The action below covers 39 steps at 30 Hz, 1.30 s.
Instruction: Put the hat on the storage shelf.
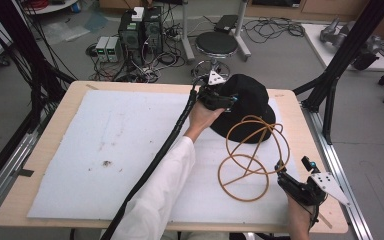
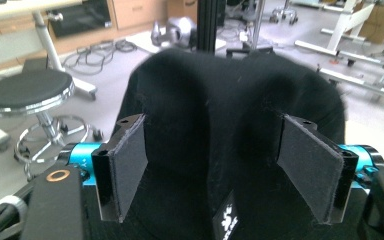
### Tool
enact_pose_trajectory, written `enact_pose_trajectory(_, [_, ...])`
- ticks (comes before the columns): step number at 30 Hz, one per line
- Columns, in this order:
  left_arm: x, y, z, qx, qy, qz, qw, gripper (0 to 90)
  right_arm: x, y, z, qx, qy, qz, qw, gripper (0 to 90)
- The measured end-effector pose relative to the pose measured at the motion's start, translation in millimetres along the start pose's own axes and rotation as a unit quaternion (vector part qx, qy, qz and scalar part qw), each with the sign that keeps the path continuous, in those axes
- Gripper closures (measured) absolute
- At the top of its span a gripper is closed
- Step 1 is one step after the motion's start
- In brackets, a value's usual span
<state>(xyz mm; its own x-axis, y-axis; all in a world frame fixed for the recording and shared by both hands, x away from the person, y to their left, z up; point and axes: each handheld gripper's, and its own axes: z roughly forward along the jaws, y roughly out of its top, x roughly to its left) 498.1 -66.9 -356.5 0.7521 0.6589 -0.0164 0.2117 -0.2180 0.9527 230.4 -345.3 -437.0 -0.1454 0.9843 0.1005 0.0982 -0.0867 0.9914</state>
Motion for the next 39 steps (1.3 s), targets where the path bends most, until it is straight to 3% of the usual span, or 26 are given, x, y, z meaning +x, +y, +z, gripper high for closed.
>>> enact_pose_trajectory(1, [3.3,-4.7,6.9,0.017,0.001,-0.003,0.9998,27.9,-0.3,-0.1,-0.1,0.001,0.001,0.001,1.0,14.1])
enact_pose_trajectory(3, [7.7,-9.3,11.8,0.028,0.003,-0.013,0.9995,27.3,-0.3,-0.1,-0.4,0.002,0.002,0.0,1.0,14.1])
enact_pose_trajectory(8, [16.4,-18.5,18.3,0.032,-0.004,-0.041,0.9986,27.3,0.9,0.0,-0.3,0.002,0.004,-0.003,1.0,14.1])
enact_pose_trajectory(18, [9.7,-29.7,30.2,0.039,-0.035,-0.02,0.9984,33.3,2.5,-0.1,0.5,0.004,0.009,-0.006,0.9999,14.2])
enact_pose_trajectory(22, [3.4,-32.8,34.4,0.038,-0.039,-0.003,0.9985,45.8,2.6,-0.1,0.6,0.004,0.011,-0.007,0.9999,14.2])
enact_pose_trajectory(24, [0.3,-33.7,36.0,0.041,-0.028,0.008,0.9987,55.2,2.8,-0.2,0.5,0.004,0.012,-0.006,0.9999,14.2])
enact_pose_trajectory(25, [-1.4,-33.9,36.2,0.044,-0.021,0.016,0.9987,65.2,2.9,-0.2,0.4,0.004,0.013,-0.005,0.9999,14.2])
enact_pose_trajectory(26, [-3.2,-34.5,36.4,0.04,-0.026,0.016,0.9988,65.2,2.9,-0.2,0.4,0.004,0.013,-0.005,0.9999,14.2])
enact_pose_trajectory(27, [-4.5,-35.1,36.9,0.036,-0.028,0.014,0.9989,77.5,3.1,-0.4,0.4,0.005,0.014,-0.005,0.9999,14.3])
enact_pose_trajectory(28, [-5.6,-35.7,37.6,0.034,-0.024,0.012,0.999,77.5,3.1,-0.4,0.4,0.005,0.014,-0.005,0.9999,14.3])
enact_pose_trajectory(29, [-6.9,-37.0,39.1,0.036,-0.02,0.01,0.9991,84.0,2.9,-0.5,0.3,0.006,0.015,-0.006,0.9999,14.5])
enact_pose_trajectory(33, [-4.6,-40.8,39.7,0.034,-0.026,0.007,0.9991,87.1,3.7,-0.2,-0.1,0.006,0.013,-0.012,0.9998,14.7])
enact_pose_trajectory(38, [-6.1,-40.6,40.1,0.035,-0.019,-0.001,0.9992,87.9,4.2,-0.7,0.8,0.009,0.014,-0.014,0.9998,14.7])
enact_pose_trajectory(39, [-5.0,-40.3,39.6,0.034,-0.024,-0.01,0.9991,88.0,4.2,-0.7,1.0,0.007,0.014,-0.014,0.9998,14.8])
